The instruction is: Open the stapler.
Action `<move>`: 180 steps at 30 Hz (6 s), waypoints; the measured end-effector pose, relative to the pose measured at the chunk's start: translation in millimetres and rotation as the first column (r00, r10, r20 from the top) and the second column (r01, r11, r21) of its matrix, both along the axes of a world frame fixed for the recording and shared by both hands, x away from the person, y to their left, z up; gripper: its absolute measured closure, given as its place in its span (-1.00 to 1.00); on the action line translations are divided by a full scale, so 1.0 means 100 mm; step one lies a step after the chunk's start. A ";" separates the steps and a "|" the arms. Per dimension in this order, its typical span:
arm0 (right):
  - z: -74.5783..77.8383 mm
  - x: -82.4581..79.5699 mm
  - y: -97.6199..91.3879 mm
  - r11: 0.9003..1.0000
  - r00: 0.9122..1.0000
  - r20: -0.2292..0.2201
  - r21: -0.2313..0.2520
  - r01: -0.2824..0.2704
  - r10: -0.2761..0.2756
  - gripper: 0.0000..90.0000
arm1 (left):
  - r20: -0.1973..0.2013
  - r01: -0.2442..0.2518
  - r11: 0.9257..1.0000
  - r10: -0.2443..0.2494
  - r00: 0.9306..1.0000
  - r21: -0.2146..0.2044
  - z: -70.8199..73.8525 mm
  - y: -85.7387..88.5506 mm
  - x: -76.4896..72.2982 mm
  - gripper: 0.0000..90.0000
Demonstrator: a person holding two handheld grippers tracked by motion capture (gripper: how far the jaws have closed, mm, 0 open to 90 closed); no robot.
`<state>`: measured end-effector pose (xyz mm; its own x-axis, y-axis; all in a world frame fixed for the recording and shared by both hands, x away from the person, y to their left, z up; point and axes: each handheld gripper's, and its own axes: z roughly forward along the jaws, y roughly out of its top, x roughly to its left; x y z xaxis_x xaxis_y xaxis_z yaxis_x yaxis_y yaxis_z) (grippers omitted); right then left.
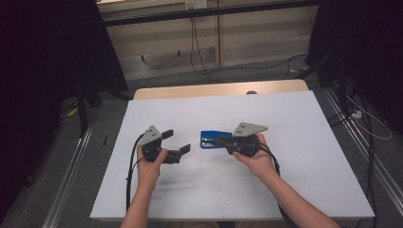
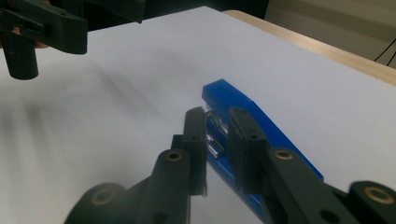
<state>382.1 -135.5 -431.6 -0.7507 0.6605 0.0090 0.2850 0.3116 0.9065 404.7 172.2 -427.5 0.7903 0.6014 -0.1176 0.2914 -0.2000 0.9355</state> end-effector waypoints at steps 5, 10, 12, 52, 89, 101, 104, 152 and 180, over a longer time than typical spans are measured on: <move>-0.02 0.07 0.06 1.000 1.000 -0.005 -0.023 -0.010 0.010 0.93 | -0.014 0.007 1.000 -0.007 1.000 0.005 -0.03 -0.06 0.08 -0.91; -0.08 0.16 0.16 0.997 1.000 -0.012 -0.067 -0.026 0.025 1.00 | -0.024 -0.001 1.000 0.001 1.000 0.008 -0.06 -0.09 0.13 -0.90; -0.10 0.19 0.20 0.996 0.999 -0.006 -0.086 -0.035 0.035 1.00 | -0.027 -0.003 1.000 0.004 1.000 0.015 -0.07 -0.08 0.14 -0.90; -0.35 0.35 0.39 0.962 0.990 0.075 -0.257 -0.095 0.118 1.00 | -0.117 0.063 0.987 -0.046 0.992 0.146 -0.22 -0.31 0.36 -0.35; -0.33 0.39 0.38 0.957 0.988 0.048 -0.260 -0.127 0.144 1.00 | -0.206 0.132 0.977 -0.097 0.974 0.165 -0.31 -0.50 0.57 1.00; -0.32 0.38 0.44 0.943 0.982 0.068 -0.298 -0.147 0.175 1.00 | -0.214 0.133 0.980 -0.099 0.972 0.151 -0.32 -0.49 0.57 1.00; -0.33 0.38 0.43 0.944 0.982 0.070 -0.295 -0.146 0.174 1.00 | -0.215 0.134 0.979 -0.100 0.972 0.151 -0.32 -0.49 0.57 1.00; -0.34 0.45 0.38 0.956 0.981 0.017 -0.227 -0.184 0.193 1.00 | -0.212 0.097 0.992 -0.078 0.974 0.084 -0.34 -0.47 0.59 1.00; -0.34 0.45 0.37 0.954 0.978 0.032 -0.232 -0.192 0.204 1.00 | -0.075 0.123 0.988 -0.117 0.990 0.088 0.12 -0.64 0.51 1.00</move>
<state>427.0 -98.1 -466.0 -0.8618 0.4785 -0.1682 0.1488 0.5557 0.8179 455.2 108.2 -415.4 0.8494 0.5132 -0.1227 0.3231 -0.3220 0.8899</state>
